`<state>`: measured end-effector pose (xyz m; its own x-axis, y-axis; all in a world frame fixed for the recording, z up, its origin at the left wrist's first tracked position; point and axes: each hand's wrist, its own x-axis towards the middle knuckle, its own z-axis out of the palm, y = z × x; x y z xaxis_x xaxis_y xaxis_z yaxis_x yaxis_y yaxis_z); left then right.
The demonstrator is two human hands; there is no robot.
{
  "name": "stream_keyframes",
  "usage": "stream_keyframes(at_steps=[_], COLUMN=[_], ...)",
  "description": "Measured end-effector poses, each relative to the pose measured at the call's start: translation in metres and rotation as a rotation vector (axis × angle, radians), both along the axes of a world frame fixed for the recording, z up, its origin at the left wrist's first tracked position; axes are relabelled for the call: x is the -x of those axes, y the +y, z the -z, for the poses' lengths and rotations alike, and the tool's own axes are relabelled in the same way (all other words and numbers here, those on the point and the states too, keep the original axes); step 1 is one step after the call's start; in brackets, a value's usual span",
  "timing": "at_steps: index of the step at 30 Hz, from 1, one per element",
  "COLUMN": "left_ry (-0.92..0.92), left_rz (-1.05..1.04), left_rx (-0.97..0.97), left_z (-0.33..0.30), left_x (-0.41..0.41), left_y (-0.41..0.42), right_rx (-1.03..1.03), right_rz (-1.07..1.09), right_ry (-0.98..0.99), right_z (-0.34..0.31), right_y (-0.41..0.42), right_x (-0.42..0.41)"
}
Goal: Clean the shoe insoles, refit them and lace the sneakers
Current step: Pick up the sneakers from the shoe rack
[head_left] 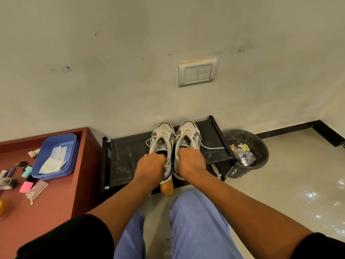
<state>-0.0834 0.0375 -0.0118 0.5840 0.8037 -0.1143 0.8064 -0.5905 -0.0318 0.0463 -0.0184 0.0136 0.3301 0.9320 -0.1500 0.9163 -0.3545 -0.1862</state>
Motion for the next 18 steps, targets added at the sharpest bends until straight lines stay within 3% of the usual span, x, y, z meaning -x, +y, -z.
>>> stream_keyframes(at_steps=[9,18], left_ry=[-0.001,-0.021], left_rz=[0.012,-0.049], left_rx=[-0.178,-0.400], left_z=[-0.054,-0.156], left_x=[0.030,0.105], left_y=[-0.019,-0.064], right_rx=[-0.127,-0.336], right_rz=[-0.058,-0.237], right_ry=[0.007,-0.044], right_z=[-0.057,-0.150], right_y=[-0.019,-0.049], right_x=[0.015,0.084])
